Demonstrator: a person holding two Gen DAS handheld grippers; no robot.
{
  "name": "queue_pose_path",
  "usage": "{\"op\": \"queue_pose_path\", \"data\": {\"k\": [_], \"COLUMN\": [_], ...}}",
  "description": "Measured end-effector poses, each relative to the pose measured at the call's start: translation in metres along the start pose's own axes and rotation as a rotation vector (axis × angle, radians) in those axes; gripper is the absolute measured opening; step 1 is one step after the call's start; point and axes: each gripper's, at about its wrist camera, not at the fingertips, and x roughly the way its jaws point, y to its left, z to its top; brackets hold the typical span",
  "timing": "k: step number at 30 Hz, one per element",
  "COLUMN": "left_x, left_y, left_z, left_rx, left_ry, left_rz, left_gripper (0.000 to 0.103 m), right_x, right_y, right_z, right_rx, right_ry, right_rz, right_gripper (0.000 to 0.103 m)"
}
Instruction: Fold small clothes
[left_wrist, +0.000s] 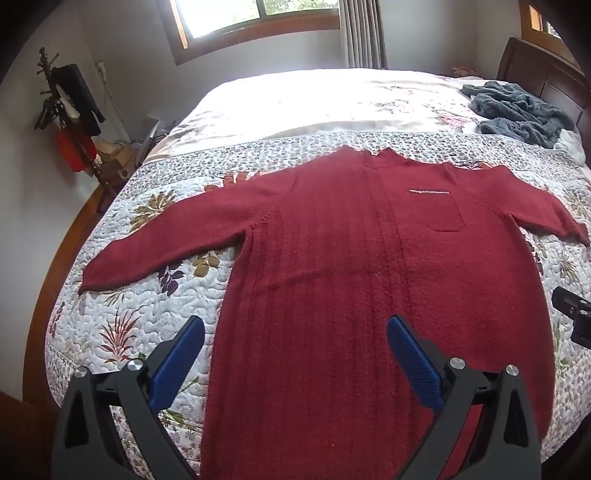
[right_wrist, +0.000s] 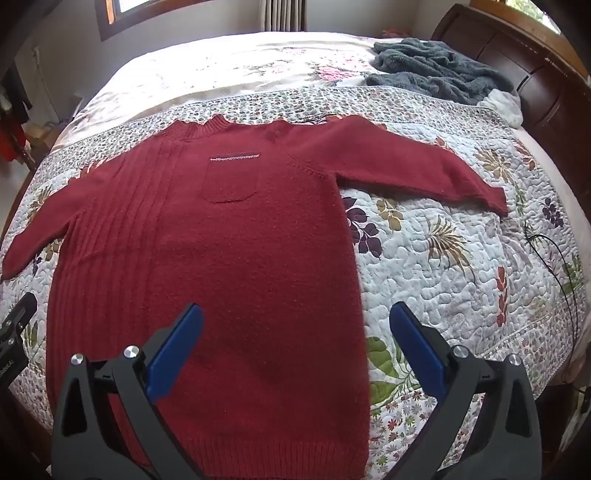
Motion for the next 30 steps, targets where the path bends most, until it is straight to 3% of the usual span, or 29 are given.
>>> {"op": "queue_pose_path", "data": {"k": [30], "left_x": [-0.001], "left_y": [0.001], "left_z": [-0.001], "left_rx": [0.0], "left_ry": [-0.006], "left_rz": [0.007], "left_gripper": [0.099], "right_x": [0.001], "right_y": [-0.002], "right_z": [0.001], "right_rx": [0.003], "right_ry": [-0.003], "right_rz": [-0.001], "right_gripper": [0.1]}}
